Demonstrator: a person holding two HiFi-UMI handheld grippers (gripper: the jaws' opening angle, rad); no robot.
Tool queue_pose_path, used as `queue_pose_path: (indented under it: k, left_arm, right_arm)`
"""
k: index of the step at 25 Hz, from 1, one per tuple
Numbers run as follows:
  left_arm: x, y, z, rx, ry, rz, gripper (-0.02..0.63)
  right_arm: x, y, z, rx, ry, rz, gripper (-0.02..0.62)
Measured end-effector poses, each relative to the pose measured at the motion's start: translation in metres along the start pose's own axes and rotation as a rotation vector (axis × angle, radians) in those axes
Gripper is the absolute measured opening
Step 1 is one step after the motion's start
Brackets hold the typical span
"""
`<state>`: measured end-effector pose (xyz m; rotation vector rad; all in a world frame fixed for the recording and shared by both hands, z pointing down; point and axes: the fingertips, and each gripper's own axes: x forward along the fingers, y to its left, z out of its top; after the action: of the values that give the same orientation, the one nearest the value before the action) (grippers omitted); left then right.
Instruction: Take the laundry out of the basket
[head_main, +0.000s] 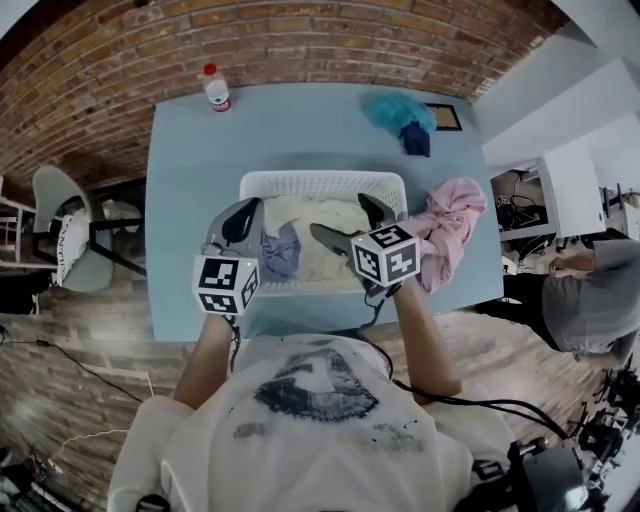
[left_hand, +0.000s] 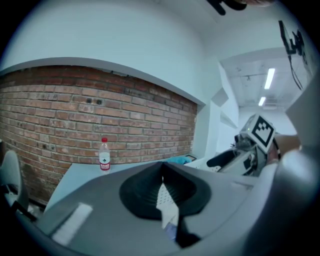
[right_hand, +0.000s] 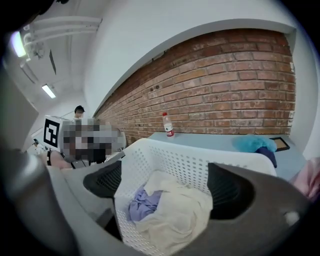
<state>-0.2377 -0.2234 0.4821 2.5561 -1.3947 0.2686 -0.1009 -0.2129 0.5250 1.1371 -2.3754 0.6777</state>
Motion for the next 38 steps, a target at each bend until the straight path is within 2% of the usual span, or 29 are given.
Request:
queue_pose_path:
  k: [1, 4, 7, 15, 23, 26, 28, 31, 35, 38]
  left_arm:
    - [0.0, 0.003, 0.0, -0.006, -0.003, 0.0, -0.009]
    - [0.001, 0.013, 0.001, -0.017, -0.005, 0.006, -0.009]
    - [0.004, 0.021, 0.0, -0.019, 0.001, 0.011, -0.009]
    - [0.008, 0.04, -0.006, -0.025, 0.015, 0.037, -0.009]
    - [0.015, 0.053, -0.011, -0.039, 0.034, 0.036, -0.008]
    - [0.017, 0.056, -0.012, -0.049, 0.035, 0.033, -0.009]
    - [0.018, 0.059, -0.01, -0.051, 0.033, 0.031, -0.009]
    - [0.023, 0.06, -0.008, -0.053, 0.031, 0.022, -0.009]
    - [0.029, 0.062, -0.008, -0.056, 0.036, 0.014, -0.009]
    - [0.032, 0.062, -0.006, -0.059, 0.036, 0.004, -0.008]
  right_arm:
    - [0.006, 0.003, -0.004, 0.003, 0.026, 0.02, 0.549]
    - [0.025, 0.013, -0.022, -0.008, 0.143, 0.105, 0.58]
    - [0.044, 0.014, -0.04, -0.085, 0.244, 0.125, 0.58]
    - [0.085, 0.006, -0.083, -0.205, 0.404, 0.142, 0.58]
    - [0.111, 0.01, -0.126, -0.353, 0.582, 0.245, 0.58]
    - [0.113, 0.013, -0.142, -0.369, 0.65, 0.275, 0.58]
    - [0.116, 0.01, -0.145, -0.388, 0.675, 0.266, 0.58]
    - [0.125, 0.007, -0.138, -0.472, 0.671, 0.268, 0.58]
    - [0.129, 0.007, -0.147, -0.645, 0.723, 0.309, 0.58]
    - [0.129, 0.009, -0.16, -0.688, 0.75, 0.347, 0.58]
